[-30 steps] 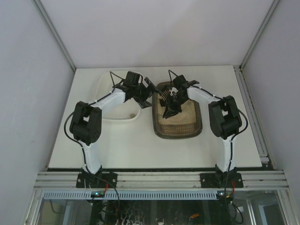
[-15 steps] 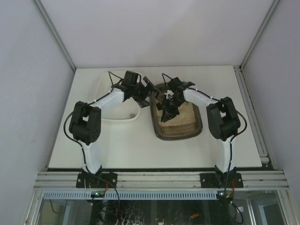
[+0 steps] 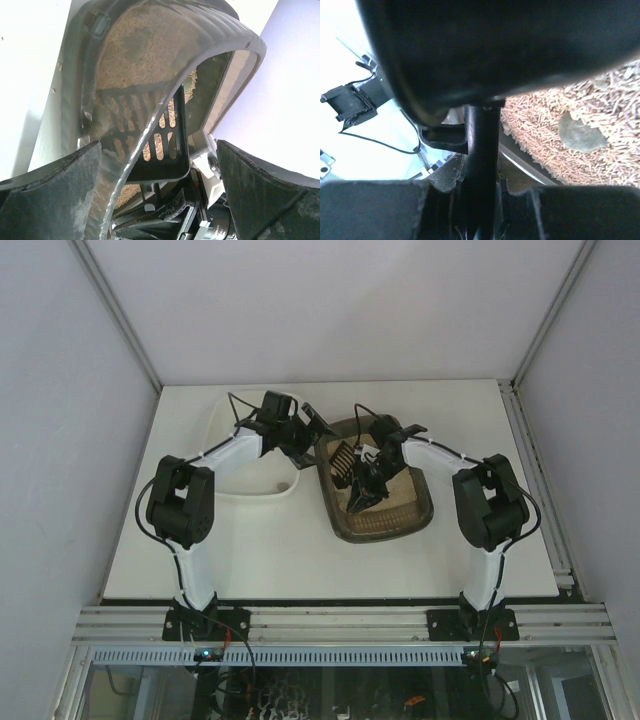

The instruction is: Clean the litter box

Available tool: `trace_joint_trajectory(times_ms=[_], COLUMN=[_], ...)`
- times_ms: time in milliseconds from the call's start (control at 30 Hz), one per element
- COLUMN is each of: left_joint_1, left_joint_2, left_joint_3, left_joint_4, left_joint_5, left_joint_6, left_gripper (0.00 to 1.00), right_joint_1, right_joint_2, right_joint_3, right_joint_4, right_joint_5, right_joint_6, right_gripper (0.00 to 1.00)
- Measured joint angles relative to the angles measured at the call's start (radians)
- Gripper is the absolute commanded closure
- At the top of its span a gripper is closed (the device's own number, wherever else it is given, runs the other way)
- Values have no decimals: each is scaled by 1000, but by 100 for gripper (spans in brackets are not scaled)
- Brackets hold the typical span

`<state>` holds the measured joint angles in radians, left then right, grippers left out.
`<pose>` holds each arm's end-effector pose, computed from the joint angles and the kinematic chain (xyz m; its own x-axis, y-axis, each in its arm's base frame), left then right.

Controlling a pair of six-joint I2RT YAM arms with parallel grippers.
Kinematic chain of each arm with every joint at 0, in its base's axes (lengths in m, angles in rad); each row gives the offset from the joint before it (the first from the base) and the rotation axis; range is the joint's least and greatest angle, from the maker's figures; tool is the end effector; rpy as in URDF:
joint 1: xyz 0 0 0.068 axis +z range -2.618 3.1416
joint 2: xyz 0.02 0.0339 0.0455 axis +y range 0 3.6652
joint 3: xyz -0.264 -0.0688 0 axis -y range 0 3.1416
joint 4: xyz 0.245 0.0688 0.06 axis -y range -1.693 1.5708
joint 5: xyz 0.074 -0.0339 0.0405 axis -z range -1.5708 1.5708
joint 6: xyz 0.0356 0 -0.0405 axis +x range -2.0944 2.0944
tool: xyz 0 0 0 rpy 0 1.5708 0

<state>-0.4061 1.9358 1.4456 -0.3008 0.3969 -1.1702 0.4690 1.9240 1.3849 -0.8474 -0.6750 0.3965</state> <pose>0.3930 -0.1840 0.2217 -0.8201 -0.5718 -0.0211 -0.3621 0.5472 -0.7547 0.3209 0.1875 0.1868 -0.9846 -0.1609 0.0682 -0.0811 0.7662 0.6374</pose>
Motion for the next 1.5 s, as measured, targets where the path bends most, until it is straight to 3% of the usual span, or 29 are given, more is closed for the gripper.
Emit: trace_joint_trajectory(times_ms=[300,767,1200,1367,1500], left_joint_1=[1,19,27,56,121], left_joint_2=[6,8,-11,-150,-436], left_joint_3=[-5,-10,5,2,-36], left_joint_4=[4,8,-80,-175,-197], left_joint_5=[1,5,-2,-53,-35], left_joint_6=[-2,4,144,282,409], left_gripper=[0,0,0,0,0], right_joint_1=[-15,-82,-146,-156,-162], right_joint_2=[-10,39,-326,-451,-536], right_joint_3=[-60,-175,-387,-492,-647], right_joint_4=[85,382,372,414,538], right_joint_5=[-128,-353,-309,-288,-267], right_joint_6=[33,183,186,194,233], right_gripper=[100,100,100,100,100])
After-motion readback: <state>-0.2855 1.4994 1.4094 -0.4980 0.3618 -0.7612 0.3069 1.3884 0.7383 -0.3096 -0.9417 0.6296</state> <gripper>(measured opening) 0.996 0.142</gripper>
